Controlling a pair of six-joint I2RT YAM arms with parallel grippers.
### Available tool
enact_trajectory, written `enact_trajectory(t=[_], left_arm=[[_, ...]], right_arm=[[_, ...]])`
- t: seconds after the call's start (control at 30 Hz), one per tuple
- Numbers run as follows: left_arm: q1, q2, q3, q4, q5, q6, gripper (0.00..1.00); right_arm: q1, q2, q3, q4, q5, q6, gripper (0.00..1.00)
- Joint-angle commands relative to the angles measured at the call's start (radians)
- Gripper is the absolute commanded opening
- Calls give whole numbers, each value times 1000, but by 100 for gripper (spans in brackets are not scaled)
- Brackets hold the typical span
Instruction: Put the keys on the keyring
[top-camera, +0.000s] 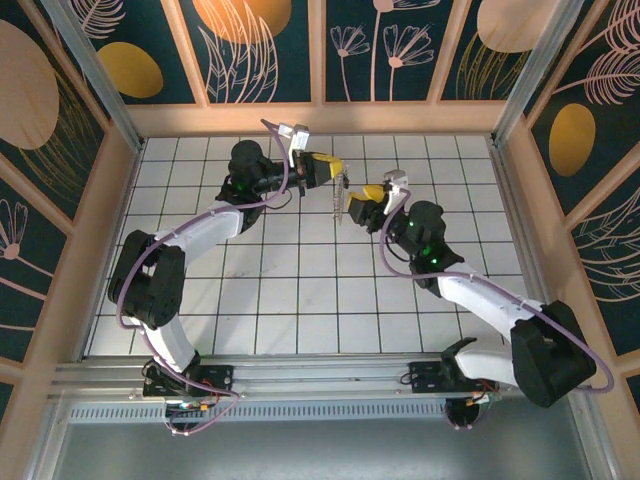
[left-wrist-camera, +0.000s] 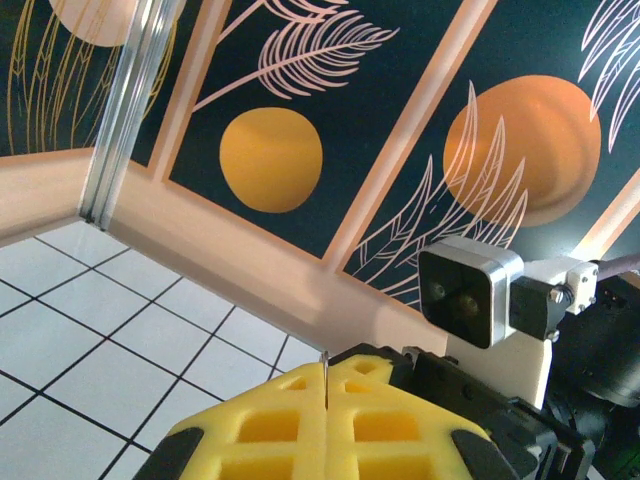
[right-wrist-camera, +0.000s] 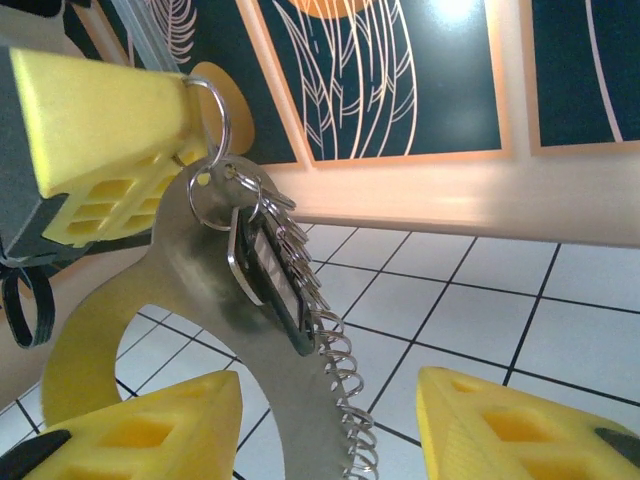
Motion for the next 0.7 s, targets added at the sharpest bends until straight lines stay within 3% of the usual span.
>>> enact_trajectory(t=[0.0, 0.5, 0.6, 0.67], left_arm=[[-8, -38, -3, 73, -3, -18, 0], [-17, -39, 5, 88, 16, -30, 0], [-19, -39, 7, 90, 16, -32, 0], [-19, -38, 10, 90, 14, -33, 0]], right_arm=[[11, 25, 47, 55, 24, -41, 49], [11, 100, 147, 53, 15, -85, 48], [11, 115, 158, 45, 13, -93, 43], [11, 116, 156, 42, 11, -99, 32]])
